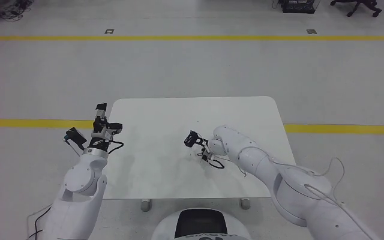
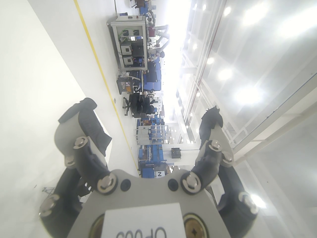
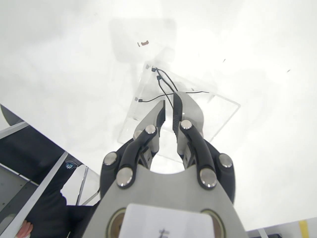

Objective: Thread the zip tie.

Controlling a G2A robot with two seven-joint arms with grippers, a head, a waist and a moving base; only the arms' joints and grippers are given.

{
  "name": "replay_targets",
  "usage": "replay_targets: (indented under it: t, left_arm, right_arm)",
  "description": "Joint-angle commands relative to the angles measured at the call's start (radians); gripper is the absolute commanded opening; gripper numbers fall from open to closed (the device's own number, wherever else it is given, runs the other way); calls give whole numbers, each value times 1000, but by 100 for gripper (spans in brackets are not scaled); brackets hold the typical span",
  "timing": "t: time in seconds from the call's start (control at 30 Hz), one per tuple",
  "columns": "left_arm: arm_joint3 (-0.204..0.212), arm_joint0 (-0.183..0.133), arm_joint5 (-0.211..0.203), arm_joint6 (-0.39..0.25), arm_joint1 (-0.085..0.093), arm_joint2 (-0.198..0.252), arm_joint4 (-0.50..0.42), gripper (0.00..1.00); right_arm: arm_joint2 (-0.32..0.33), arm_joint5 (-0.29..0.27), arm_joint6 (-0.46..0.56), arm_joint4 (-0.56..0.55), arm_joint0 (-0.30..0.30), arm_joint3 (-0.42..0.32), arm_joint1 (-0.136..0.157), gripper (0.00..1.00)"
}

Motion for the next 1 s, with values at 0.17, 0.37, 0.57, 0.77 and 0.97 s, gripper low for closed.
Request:
replay_targets:
  t: [0.17, 0.37, 0.57, 0.77, 0.97]
  left_arm:
    - [0, 0, 0, 0, 0, 0, 0, 100]
    - [0, 0, 0, 0, 0, 0, 0, 100]
    - [0, 0, 0, 0, 0, 0, 0, 100]
    - [0, 0, 0, 0, 0, 0, 0, 100]
    - [0, 0, 0, 0, 0, 0, 0, 100]
  right_arm:
    - [0, 0, -22, -22, 4, 11, -2, 22]
    - [0, 0, -24, -34, 1, 24, -11, 8]
    - [0, 0, -17, -39, 1, 44, -21, 7]
    - [0, 0, -17, -45, 2, 62, -31, 8]
    - [0, 0, -19, -54, 2, 75, -39, 9]
